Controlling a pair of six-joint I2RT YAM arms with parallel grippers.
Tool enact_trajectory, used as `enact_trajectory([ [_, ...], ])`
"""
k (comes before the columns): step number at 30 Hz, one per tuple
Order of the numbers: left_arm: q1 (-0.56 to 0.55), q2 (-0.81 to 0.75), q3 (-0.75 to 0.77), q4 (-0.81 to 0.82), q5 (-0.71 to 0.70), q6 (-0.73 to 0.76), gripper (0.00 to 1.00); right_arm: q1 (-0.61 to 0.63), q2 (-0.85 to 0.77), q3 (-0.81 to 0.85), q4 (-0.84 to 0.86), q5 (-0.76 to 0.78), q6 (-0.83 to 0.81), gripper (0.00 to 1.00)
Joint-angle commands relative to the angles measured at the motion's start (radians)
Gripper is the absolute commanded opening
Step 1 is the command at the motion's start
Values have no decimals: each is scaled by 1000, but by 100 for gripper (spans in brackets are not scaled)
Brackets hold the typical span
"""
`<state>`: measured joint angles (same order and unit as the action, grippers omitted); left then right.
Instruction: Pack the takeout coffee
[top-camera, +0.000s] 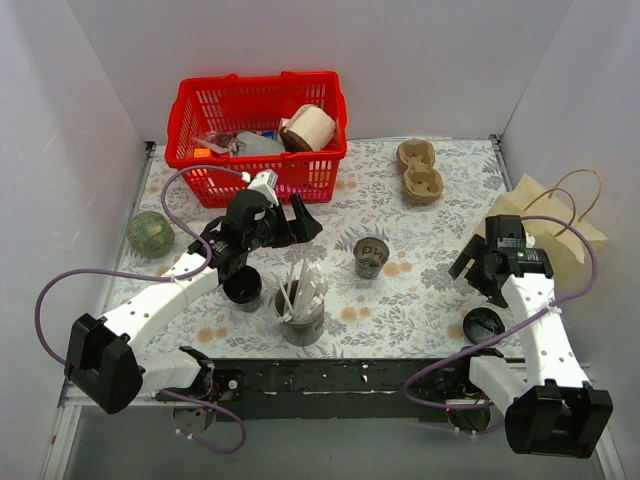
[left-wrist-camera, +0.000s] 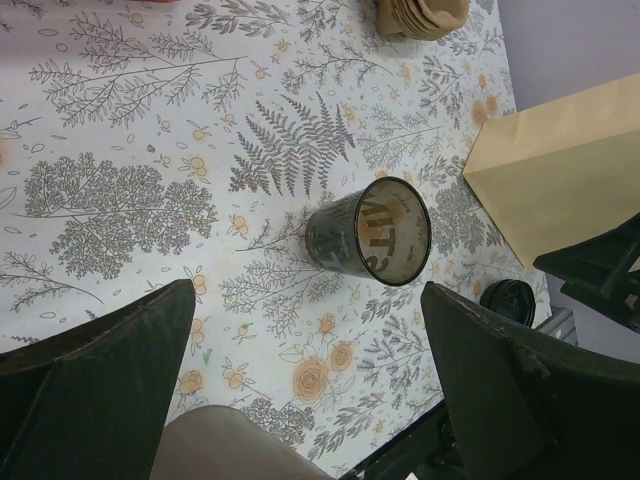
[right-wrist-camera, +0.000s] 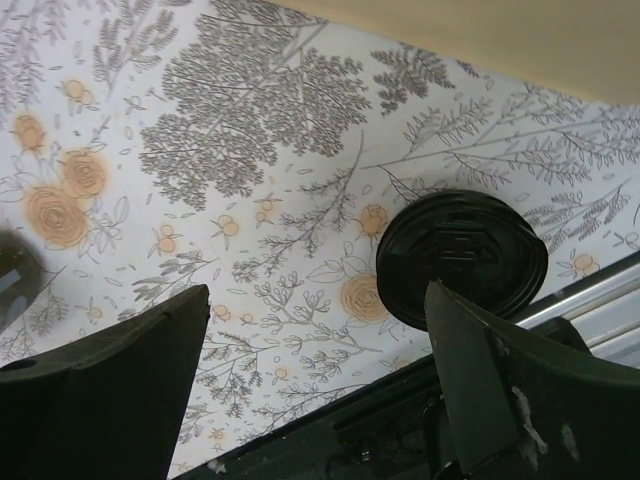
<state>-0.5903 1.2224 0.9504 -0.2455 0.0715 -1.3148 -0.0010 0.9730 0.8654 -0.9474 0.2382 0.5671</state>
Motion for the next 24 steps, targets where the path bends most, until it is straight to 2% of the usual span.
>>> enact_trajectory([
  [1, 1, -27, -15, 48, 11, 22, 98, -37, 3, -63, -42, -5, 59, 95],
  [10, 1, -18, -16, 49, -4, 34, 98, -37, 55, -196, 47, -17, 79, 89],
  [12, 1, -15, -19, 54, 2, 34, 98, -37, 62, -226, 91, -82, 32, 83],
  [17, 1, -6, -13, 54, 33, 31, 98, -36, 56, -304, 237, -230, -35, 80],
  [24, 1, -20, -16, 55, 45, 22, 98, -1, 21, -316, 283, -344, -64, 76],
])
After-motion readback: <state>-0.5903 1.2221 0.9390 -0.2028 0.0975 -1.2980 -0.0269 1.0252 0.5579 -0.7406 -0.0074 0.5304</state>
